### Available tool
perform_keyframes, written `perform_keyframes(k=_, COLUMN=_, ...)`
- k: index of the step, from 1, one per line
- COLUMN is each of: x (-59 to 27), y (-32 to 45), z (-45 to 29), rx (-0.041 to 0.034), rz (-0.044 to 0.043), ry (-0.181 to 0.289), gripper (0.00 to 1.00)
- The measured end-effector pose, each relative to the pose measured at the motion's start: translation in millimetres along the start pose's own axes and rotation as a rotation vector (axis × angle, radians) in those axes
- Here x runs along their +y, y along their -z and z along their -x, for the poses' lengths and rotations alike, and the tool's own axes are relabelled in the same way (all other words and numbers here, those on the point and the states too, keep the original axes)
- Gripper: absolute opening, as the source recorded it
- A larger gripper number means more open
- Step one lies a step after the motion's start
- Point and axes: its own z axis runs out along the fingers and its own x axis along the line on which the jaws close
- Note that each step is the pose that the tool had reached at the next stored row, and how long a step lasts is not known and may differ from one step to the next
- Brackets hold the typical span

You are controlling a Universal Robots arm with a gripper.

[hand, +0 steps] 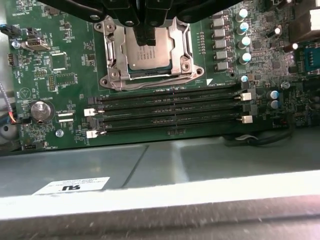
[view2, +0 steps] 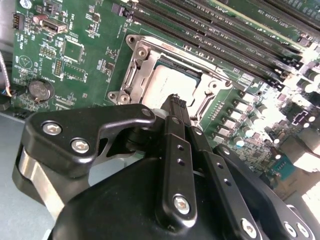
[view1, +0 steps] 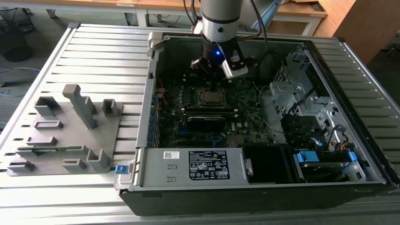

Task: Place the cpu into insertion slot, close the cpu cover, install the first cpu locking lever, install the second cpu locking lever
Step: 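Install the second cpu locking lever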

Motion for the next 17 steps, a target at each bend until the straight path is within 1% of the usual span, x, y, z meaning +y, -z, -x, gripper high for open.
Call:
perform_keyframes(k=3, x=0.1, y=3.3, z=0.2, rx=0.0, rz=-0.0001, ry=0.0, gripper=0.11)
perform_keyframes(k=9, x=0.1, y=3.8, z=0.2, rx=0.0, rz=0.0, ry=0.0, gripper=0.11)
perform_keyframes(k=14, x=0.2, y=7.7, z=0.5, rx=0.0, rz=-0.0001, ry=0.0, gripper=0.11)
perform_keyframes(k=17, x=-0.1, y=8.3, z=0.5, rx=-0.0001, rz=0.0002, ry=0.0, gripper=0.11)
